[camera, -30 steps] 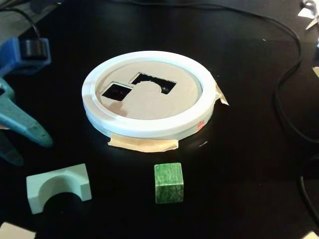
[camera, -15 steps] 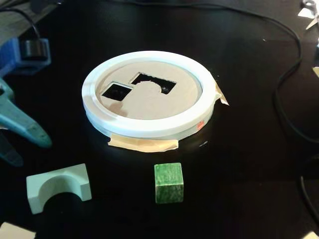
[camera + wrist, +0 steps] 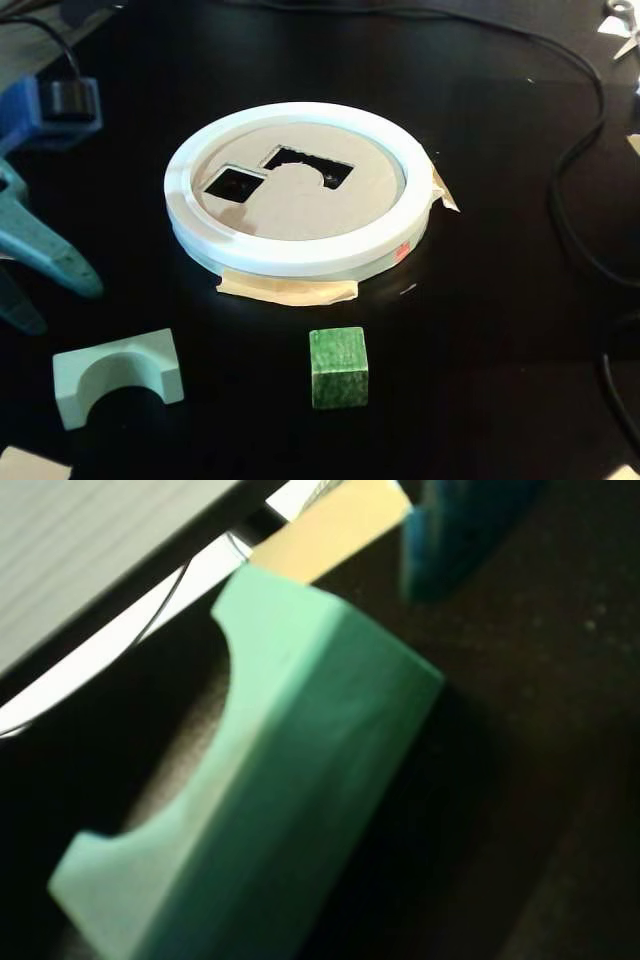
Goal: Pick up the square block and drop it in corresponding square shaped hole
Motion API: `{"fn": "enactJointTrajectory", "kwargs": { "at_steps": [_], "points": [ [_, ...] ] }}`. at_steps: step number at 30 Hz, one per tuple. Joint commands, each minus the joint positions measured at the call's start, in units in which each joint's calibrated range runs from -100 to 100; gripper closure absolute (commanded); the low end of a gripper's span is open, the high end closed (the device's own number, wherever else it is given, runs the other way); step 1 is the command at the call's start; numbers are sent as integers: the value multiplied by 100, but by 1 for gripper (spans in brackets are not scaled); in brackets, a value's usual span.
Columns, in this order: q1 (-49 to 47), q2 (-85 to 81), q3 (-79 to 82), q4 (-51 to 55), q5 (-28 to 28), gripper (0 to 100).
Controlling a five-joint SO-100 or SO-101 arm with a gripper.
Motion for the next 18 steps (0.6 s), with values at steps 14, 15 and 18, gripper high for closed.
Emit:
{"fn": "enactJointTrajectory", "kwargs": {
  "at_steps": [14, 15, 18],
  "points": [
    [72, -78, -49, -160, 20, 0],
    [72, -78, -49, -170, 20, 0],
    [72, -86, -103, -170, 24, 0]
  ]
}}
